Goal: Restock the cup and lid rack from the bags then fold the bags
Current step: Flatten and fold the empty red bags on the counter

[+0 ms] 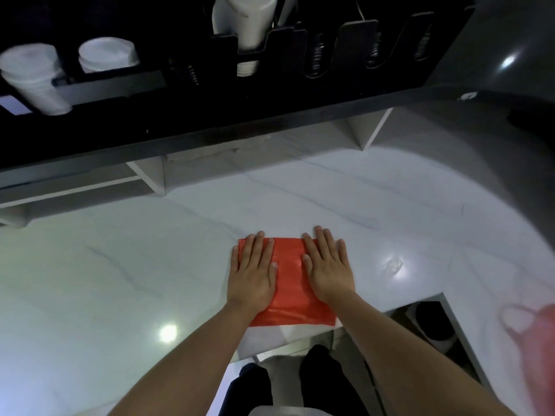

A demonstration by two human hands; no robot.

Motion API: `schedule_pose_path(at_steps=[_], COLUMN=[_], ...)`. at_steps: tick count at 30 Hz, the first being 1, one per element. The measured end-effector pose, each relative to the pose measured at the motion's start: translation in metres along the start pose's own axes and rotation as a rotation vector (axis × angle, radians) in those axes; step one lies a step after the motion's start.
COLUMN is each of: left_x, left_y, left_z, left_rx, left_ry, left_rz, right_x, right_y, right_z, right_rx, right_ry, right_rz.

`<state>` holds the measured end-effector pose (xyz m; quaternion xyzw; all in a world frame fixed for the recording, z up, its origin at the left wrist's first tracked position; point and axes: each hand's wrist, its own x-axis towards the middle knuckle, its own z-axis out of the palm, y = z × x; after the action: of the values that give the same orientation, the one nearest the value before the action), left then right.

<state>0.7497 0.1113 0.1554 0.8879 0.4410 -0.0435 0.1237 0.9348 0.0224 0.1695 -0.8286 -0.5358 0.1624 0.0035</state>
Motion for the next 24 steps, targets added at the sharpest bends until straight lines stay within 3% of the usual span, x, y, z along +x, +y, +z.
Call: schedule_pose_path(at_steps=[3, 6, 9, 14, 19, 24], left_x=[0.006, -0.002, -0.031, -0.054, -0.055, -0.070], left_y=[0.004, 0.004, 0.003, -0.018, -0.030, -0.045], left_z=[-0.010, -0.022, -0.015, 0.007, 0.002, -0.012], left_rx=[0.006, -0.014, -0.013, 0.046, 0.072, 0.071], left_ry=[-0.036, 0.034, 0.106, 0.000, -0.055, -0.218], left_rz=[-0.022, 0.011, 0.111, 0.167, 0.210, 0.295], right_x=[-0.003, -0.016, -0.035, -0.050, -0.048, -0.064], right_y=[-0.011, -0.033, -0.046, -0.031, 0.008, 0.024], right_z=[-0.012, -0.014, 0.005, 0.030, 0.019, 0.006], right_rx=[0.068, 0.107, 0.056, -0.031, -0.071, -0.031], right_ry=[0.005, 0.128, 0.092, 0.048, 0.009, -0.059], right_rz=[0.051, -0.059, -0.127, -0.171, -0.235, -0.343])
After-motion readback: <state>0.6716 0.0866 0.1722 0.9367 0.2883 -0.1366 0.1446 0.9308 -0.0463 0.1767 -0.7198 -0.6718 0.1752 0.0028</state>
